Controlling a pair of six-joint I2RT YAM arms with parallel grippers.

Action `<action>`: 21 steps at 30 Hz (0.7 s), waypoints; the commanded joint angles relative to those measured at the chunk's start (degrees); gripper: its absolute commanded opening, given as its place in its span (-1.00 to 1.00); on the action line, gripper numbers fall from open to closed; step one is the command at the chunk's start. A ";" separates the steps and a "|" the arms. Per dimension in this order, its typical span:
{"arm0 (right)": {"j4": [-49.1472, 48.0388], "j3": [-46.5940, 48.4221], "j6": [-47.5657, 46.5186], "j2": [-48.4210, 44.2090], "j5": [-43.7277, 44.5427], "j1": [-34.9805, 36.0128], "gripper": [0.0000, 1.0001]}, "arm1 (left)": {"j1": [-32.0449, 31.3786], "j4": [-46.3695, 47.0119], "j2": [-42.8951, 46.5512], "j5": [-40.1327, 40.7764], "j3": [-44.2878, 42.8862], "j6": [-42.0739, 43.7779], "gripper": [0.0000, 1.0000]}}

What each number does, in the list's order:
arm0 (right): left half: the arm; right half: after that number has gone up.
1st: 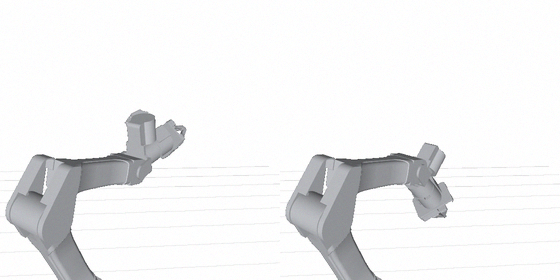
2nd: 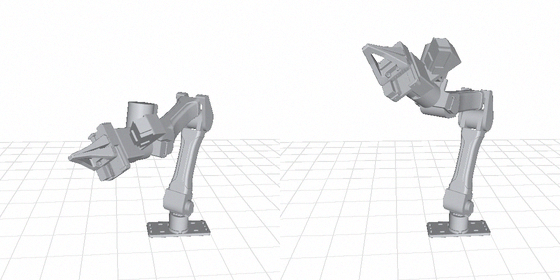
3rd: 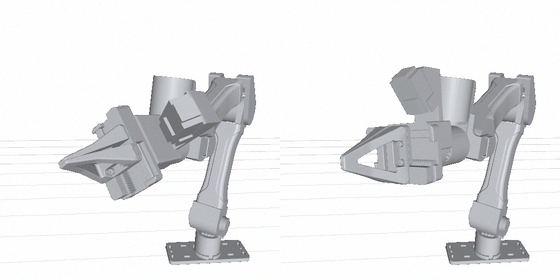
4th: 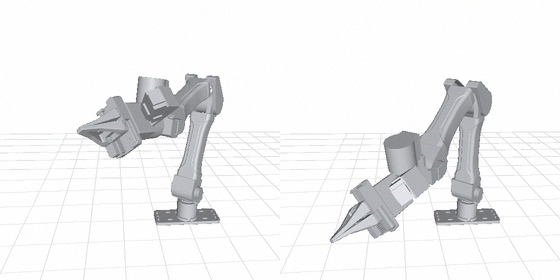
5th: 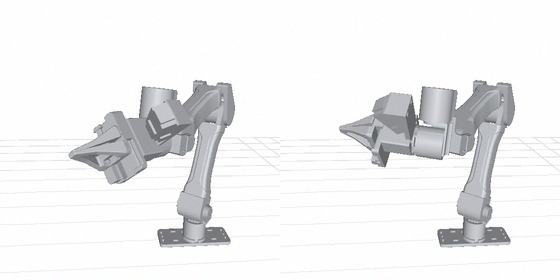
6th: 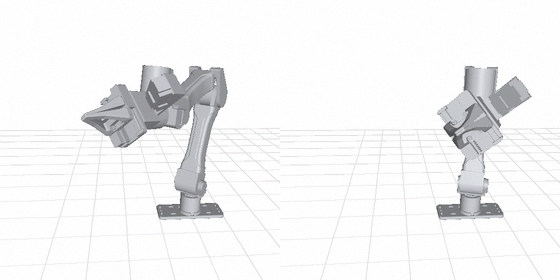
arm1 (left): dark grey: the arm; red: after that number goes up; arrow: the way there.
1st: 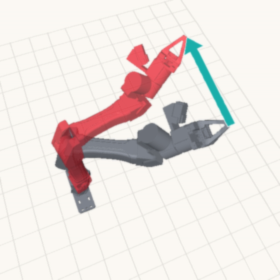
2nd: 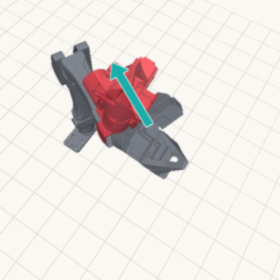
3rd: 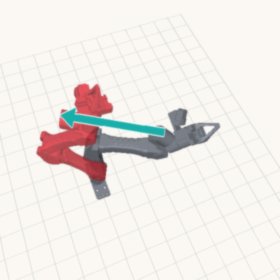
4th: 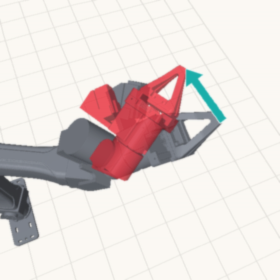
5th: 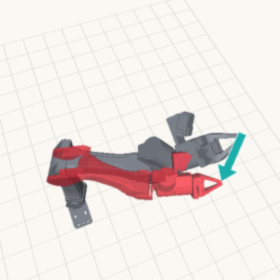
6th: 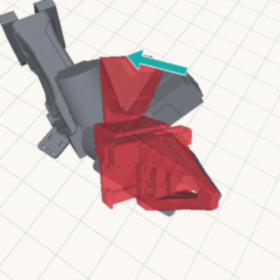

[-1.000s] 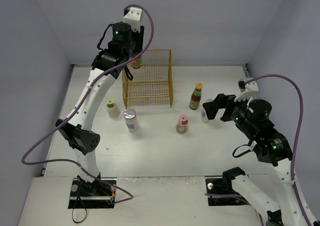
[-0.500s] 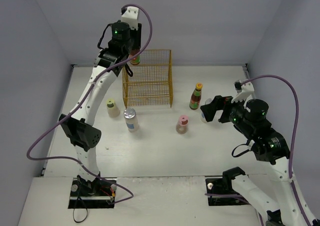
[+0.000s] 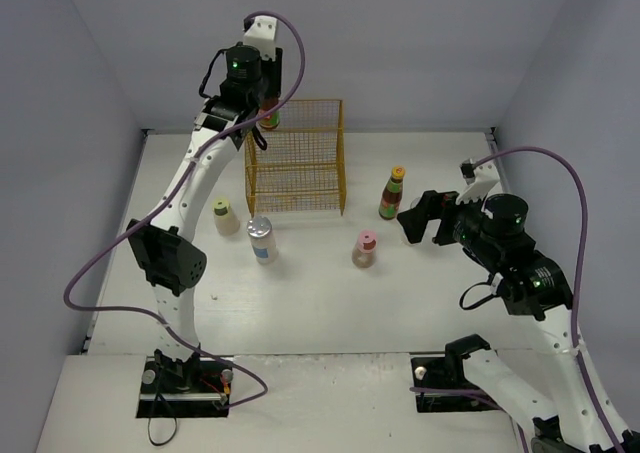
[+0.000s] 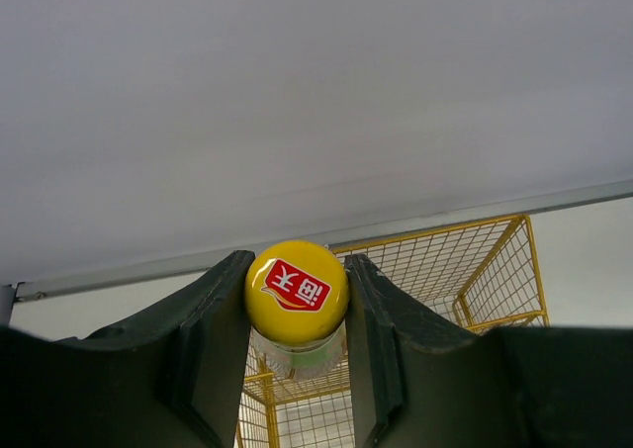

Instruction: Organize the condiment bottles

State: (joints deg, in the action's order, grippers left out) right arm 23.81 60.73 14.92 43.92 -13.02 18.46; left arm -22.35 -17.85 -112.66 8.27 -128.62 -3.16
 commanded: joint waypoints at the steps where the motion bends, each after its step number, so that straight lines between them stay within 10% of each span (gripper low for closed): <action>1: -3.86 -0.08 -0.41 0.73 -1.49 0.26 1.00 | 0.90 12.48 2.71 -0.63 -3.22 0.35 -1.00; 21: -3.77 -1.67 -1.56 1.87 -1.31 0.17 1.00 | 1.69 15.38 -0.19 -1.68 -1.21 -1.93 -1.00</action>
State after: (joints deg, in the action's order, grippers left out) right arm 23.83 58.96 14.41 44.77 -13.58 18.46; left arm -21.19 -15.14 -116.81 7.14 -128.44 -3.86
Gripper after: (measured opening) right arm 0.999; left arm 0.371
